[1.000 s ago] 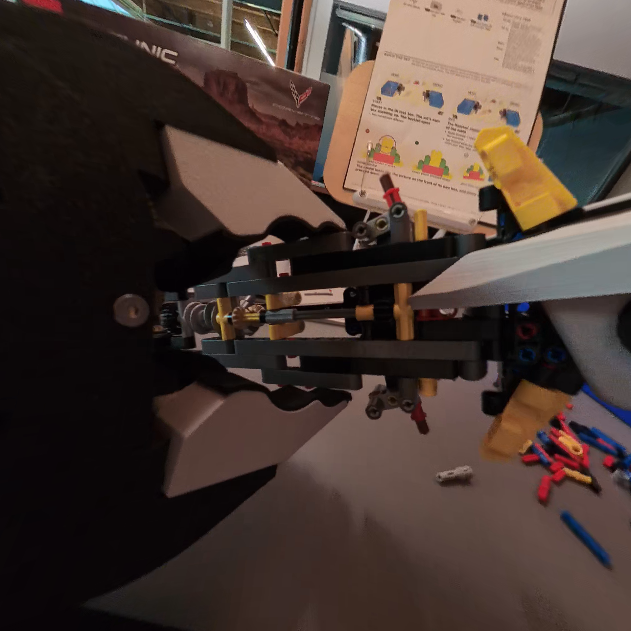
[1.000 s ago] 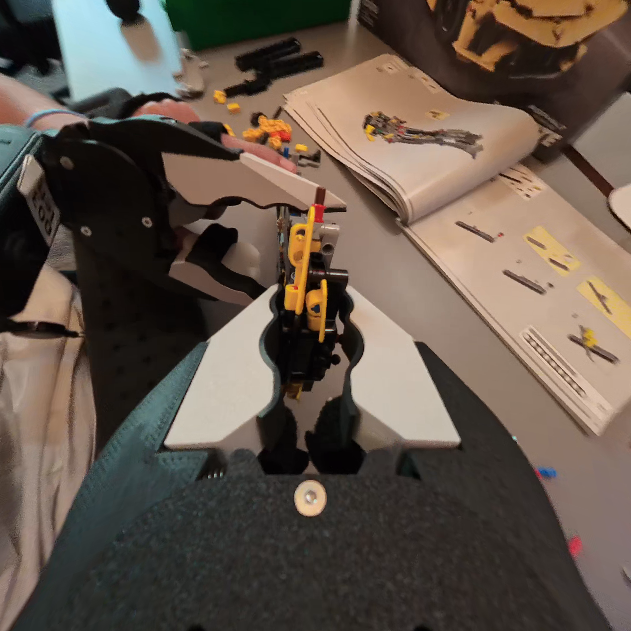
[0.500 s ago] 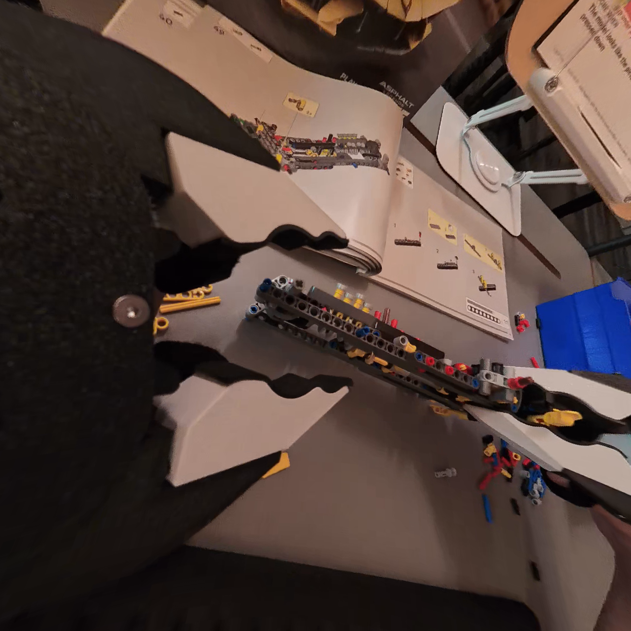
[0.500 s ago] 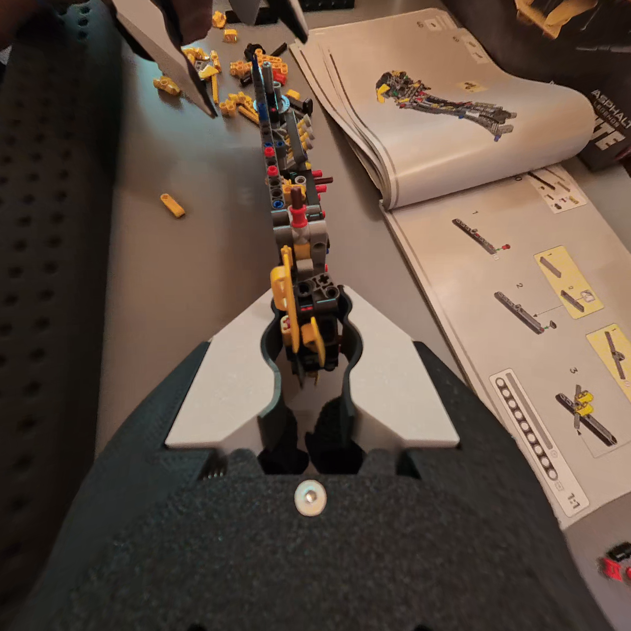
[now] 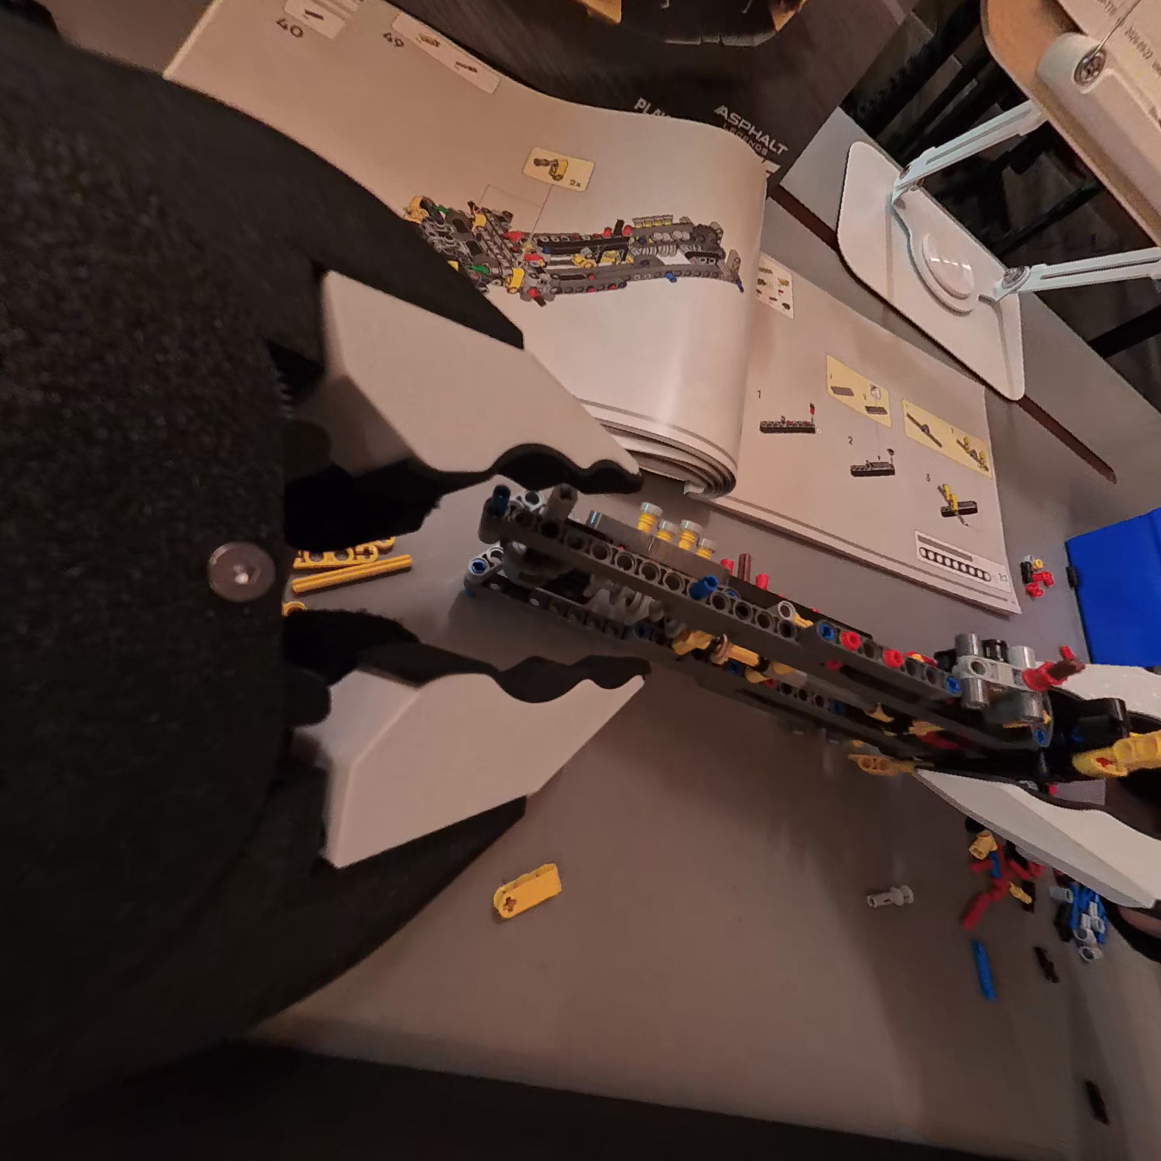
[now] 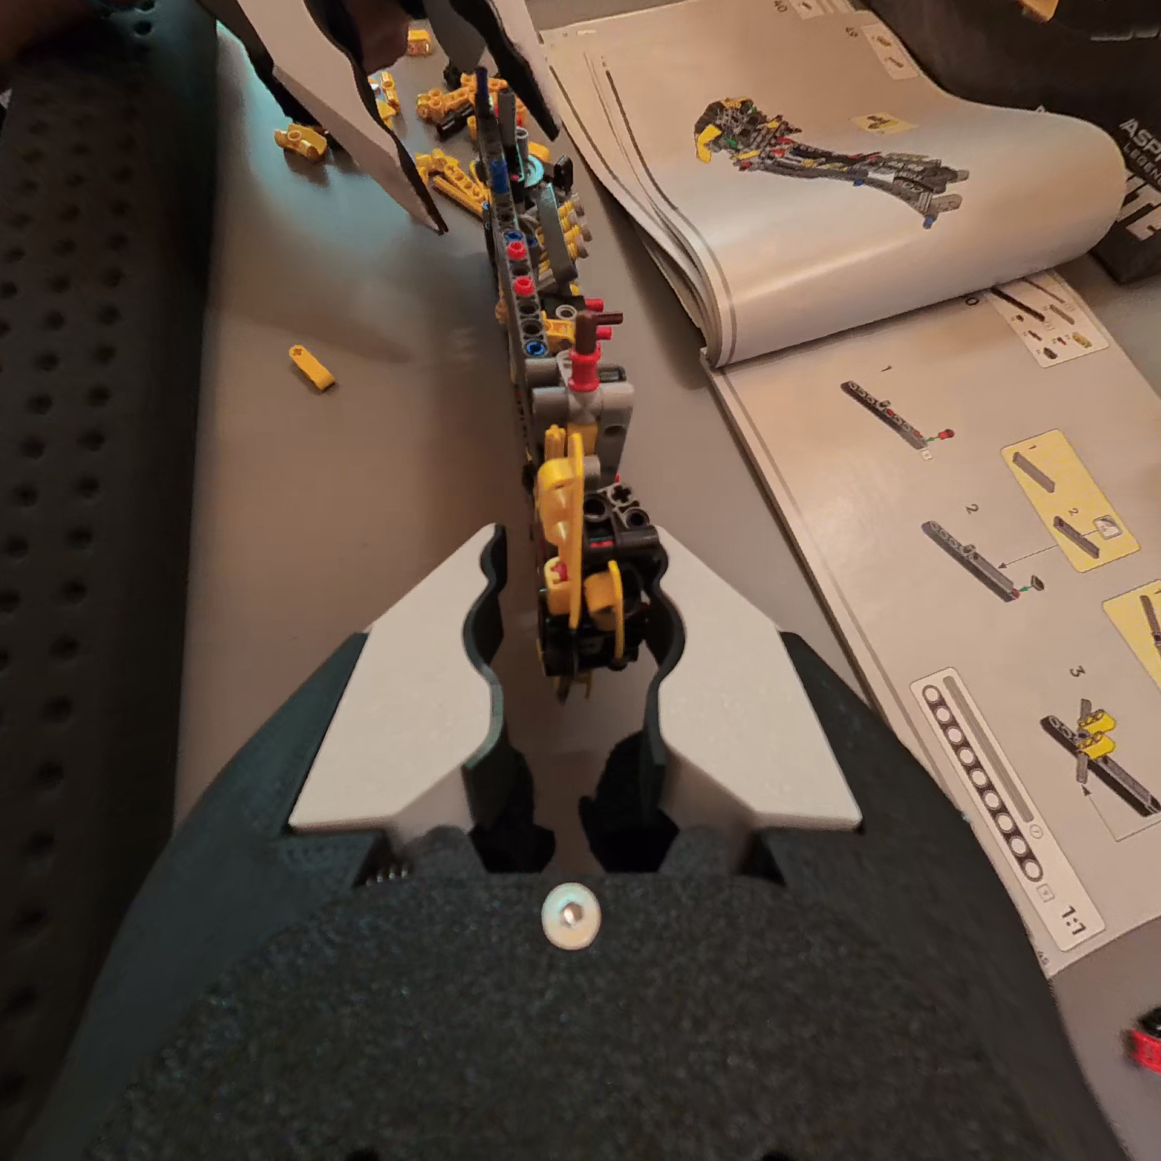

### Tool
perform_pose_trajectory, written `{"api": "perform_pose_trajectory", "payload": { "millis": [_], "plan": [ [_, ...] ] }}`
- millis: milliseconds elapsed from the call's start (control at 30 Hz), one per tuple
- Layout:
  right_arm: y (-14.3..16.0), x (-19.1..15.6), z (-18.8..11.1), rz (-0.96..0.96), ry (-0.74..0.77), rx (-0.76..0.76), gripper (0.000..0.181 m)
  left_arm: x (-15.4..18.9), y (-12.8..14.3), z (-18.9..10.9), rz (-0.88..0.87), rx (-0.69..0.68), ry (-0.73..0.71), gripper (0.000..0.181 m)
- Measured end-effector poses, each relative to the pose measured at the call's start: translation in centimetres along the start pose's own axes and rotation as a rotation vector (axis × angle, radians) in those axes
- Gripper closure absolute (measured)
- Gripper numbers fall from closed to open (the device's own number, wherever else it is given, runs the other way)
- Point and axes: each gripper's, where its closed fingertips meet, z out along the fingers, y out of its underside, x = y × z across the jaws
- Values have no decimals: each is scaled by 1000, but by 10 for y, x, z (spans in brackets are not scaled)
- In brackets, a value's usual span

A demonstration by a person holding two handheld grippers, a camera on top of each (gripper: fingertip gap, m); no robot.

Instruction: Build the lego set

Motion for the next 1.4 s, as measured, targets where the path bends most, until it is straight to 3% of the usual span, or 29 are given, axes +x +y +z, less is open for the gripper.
{"api": "perform_pose_trajectory", "payload": {
  "millis": [167, 500, 767, 1400],
  "plan": [
    [0, 6, -2, -23, 39, 24, 145, 0, 3, 5, 12, -21, -7, 131],
    [5, 24, 4, 109, 14, 34, 143, -9, 10, 12, 7, -56, -47, 135],
    [16, 2, 15, 376, -351, -84, 146, -3, 17, 13, 10, -84, -12, 139],
    [30, 17, 21, 376, -312, -95, 117, -7, 16, 10, 56, -78, -53, 135]
  ]
}}
